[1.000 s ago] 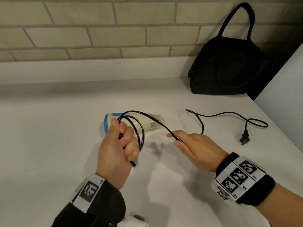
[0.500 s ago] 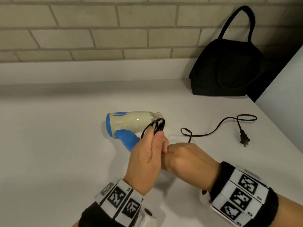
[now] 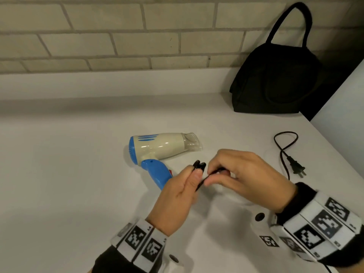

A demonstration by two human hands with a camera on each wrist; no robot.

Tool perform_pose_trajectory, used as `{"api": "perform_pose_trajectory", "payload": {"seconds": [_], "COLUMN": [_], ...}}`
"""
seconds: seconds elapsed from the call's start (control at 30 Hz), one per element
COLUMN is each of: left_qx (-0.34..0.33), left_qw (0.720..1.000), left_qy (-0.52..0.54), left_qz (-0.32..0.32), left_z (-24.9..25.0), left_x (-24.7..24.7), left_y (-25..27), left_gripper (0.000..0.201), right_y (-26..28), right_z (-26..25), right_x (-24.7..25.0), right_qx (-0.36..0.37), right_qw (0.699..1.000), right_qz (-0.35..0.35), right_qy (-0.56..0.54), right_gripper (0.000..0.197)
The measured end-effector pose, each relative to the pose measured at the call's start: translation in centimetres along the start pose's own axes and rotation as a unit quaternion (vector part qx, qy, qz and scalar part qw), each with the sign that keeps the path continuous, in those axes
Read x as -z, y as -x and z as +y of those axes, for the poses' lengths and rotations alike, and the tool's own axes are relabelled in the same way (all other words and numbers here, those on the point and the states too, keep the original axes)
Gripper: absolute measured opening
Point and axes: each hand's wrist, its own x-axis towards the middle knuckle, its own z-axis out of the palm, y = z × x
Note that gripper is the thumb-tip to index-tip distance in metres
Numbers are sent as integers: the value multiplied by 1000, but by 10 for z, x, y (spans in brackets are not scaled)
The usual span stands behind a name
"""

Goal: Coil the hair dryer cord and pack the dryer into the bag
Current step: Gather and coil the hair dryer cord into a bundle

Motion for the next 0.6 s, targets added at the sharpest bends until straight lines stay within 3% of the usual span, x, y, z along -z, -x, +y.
{"api": "perform_pose_trajectory", "payload": {"seconds": [0.07,0.2,0.33,0.47,0.53,0.6], "left_qx": [25,36,93,178,198,205], "left_qw": [998,995,984,946,931,927], "left_qy": [52,79,125,258,298,310], "left_qz": [-16,-49,-86,-85,-68,-54], "left_z": [3,4,3,6,6,7], "left_x": [5,10,15,18,19,18], "left_y": [-1,2,2,0,-1,-1], "left_gripper": [33,38,49,47,50,41], "right_y": [-3,-9,-12,-19,-23,-25], "right_z": [2,6,11,10,9,10], "right_x": [-1,-15,-32,-42,-46,-50], "right_qx": [-46,14,20,17,9,-8], "right_qw": [998,998,995,989,988,986], "right_qz": [4,-60,-80,-58,-43,-31], "right_qy": [-53,-9,-59,-132,-145,-162], "right_gripper": [31,45,71,73,74,67]}}
